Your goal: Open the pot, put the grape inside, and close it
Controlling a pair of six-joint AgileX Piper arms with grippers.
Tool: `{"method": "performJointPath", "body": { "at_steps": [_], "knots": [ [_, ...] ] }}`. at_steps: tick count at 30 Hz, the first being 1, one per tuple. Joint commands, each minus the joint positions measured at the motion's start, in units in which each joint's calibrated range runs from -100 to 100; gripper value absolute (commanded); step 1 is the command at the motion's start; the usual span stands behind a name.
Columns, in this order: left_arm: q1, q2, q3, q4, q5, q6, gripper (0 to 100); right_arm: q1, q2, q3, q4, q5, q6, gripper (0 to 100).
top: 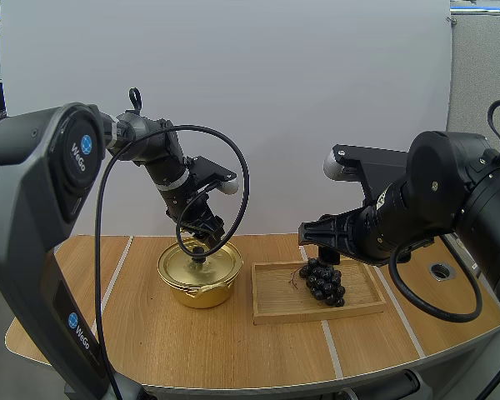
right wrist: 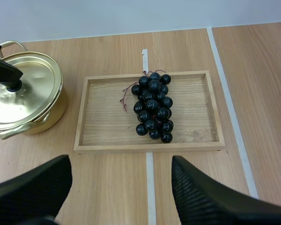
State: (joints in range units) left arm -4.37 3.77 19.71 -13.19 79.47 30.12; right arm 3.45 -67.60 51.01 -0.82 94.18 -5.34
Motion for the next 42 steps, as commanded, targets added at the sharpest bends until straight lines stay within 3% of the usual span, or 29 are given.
{"method": "performJointPath", "body": {
  "at_steps": [1,23,25,34,42],
  "knots": [
    [-0.14,1.3,-0.8,0.4,1.8,-0.6,100,0.1,0.0,-0.5,-0.2,-0.3,-0.6,100],
    [-0.14,3.8,-0.8,1.7,3.7,-2.7,100,0.1,0.0,-0.5,-0.2,-0.3,-0.6,100],
    [-0.14,3.8,-0.8,1.6,3.6,-2.8,86,0.1,0.0,-0.5,-0.2,-0.3,-0.6,100],
    [-0.14,3.8,-0.8,1.3,3.4,-3.7,2,0.1,0.0,-0.5,-0.3,-0.3,-0.6,100],
    [-0.14,3.4,-2.2,2.3,5.1,-5.9,0,0.1,0.0,-0.5,-0.3,-0.3,-0.6,100]
  ]
}}
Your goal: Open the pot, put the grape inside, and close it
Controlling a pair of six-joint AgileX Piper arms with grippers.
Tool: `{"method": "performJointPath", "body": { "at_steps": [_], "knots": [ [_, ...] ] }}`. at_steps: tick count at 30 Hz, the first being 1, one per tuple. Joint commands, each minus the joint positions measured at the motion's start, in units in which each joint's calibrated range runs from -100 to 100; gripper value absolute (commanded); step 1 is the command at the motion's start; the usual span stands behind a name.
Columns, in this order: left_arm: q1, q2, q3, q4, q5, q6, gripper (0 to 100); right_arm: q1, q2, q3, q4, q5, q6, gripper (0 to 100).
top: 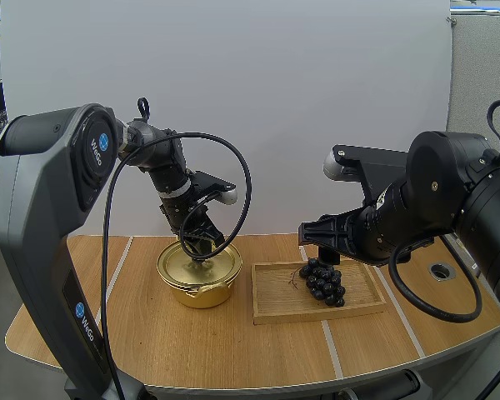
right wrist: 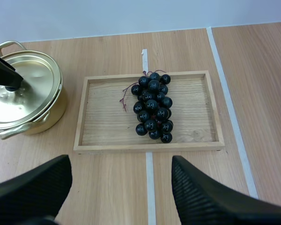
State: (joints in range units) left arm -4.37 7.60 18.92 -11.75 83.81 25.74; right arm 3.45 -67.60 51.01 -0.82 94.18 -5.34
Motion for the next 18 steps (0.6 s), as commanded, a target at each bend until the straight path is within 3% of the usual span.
{"method": "performJointPath", "body": {
  "at_steps": [1,18],
  "knots": [
    [-0.14,-0.7,-2.3,1.0,2.1,-1.8,0,0.1,0.0,-0.5,-0.3,-0.3,-0.6,100],
    [-0.14,-21.0,-31.5,1.6,8.7,-6.4,0,0.1,0.0,-0.5,-0.1,-0.5,-0.6,100]
  ]
}}
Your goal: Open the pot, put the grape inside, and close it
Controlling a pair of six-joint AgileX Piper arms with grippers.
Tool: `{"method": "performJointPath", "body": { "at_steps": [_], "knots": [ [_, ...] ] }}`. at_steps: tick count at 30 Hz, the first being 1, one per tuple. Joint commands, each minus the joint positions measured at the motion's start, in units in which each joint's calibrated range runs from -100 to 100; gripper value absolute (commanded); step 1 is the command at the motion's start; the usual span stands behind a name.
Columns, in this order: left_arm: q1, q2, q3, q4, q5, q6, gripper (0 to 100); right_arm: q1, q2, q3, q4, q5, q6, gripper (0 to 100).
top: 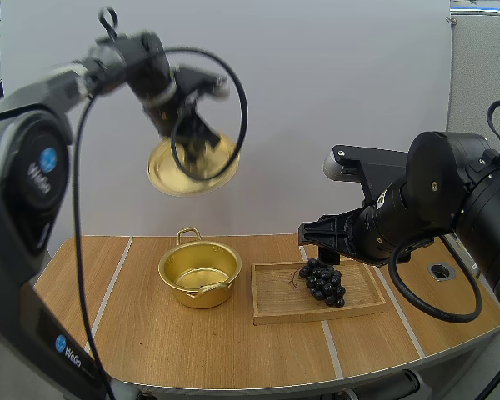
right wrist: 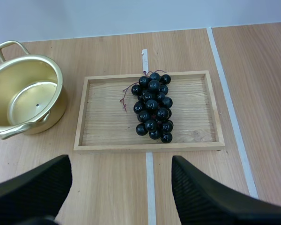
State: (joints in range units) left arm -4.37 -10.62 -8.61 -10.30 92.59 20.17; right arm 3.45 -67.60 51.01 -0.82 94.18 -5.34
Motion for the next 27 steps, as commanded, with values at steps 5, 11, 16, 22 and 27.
{"method": "performJointPath", "body": {
  "at_steps": [5,11,16,22,27],
  "knots": [
    [-0.14,-7.3,-14.5,5.2,-3.0,-4.2,0,0.1,0.0,-0.5,-0.1,-0.5,-0.6,100],
    [-0.14,-9.6,-26.3,10.0,-7.4,-7.2,0,0.1,0.0,-0.5,0.1,-2.6,-0.6,100],
    [-0.14,-10.4,-33.2,11.4,-12.9,-9.6,0,0.1,0.0,-0.4,-0.4,-3.2,-2.8,100],
    [-0.14,-11.4,-38.9,11.5,-19.0,-9.6,0,0.1,4.4,-0.4,-0.1,-6.0,-4.3,100],
    [-0.14,-12.3,-42.0,11.5,-25.2,-9.6,0,0.1,13.2,-0.4,-0.9,-10.9,-4.3,100]
  ]
}}
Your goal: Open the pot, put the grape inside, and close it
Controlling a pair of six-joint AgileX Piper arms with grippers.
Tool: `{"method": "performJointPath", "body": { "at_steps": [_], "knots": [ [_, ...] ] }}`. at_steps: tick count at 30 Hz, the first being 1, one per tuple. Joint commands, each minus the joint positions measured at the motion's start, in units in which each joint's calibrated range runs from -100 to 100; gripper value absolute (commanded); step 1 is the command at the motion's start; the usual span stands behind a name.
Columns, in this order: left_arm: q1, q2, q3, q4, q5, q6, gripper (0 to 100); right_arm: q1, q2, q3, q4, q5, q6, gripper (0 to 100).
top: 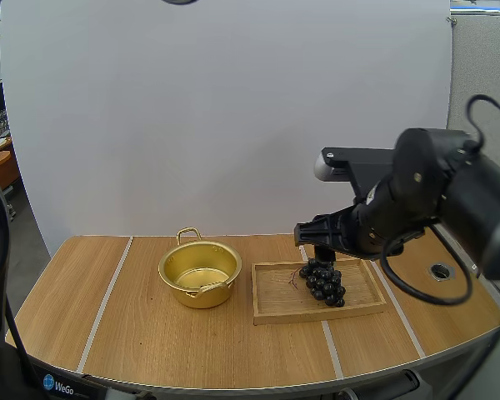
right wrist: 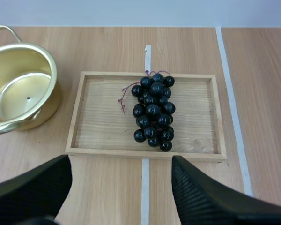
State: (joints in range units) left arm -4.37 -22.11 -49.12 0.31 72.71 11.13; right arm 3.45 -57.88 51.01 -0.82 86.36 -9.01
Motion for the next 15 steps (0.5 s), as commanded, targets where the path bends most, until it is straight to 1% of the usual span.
{"method": "performJointPath", "body": {
  "at_steps": [1,6,11,15],
  "knots": [
    [-0.14,-0.8,-2.1,0.9,-6.5,-0.5,0,0.1,5.7,-0.4,-1.4,-4.5,-0.6,100],
    [-0.14,-1.6,-3.2,1.1,-10.0,-0.4,0,0.1,15.4,-0.4,-3.8,-11.3,-0.3,100],
    [-0.14,-3.0,-3.2,1.1,-10.4,-0.2,0,0.1,21.7,-0.4,-3.9,-17.4,-0.3,100],
    [-0.14,-3.3,-3.2,1.1,-10.4,-0.2,0,0.0,25.3,-0.5,-5.0,-18.8,-0.3,100]
  ]
}}
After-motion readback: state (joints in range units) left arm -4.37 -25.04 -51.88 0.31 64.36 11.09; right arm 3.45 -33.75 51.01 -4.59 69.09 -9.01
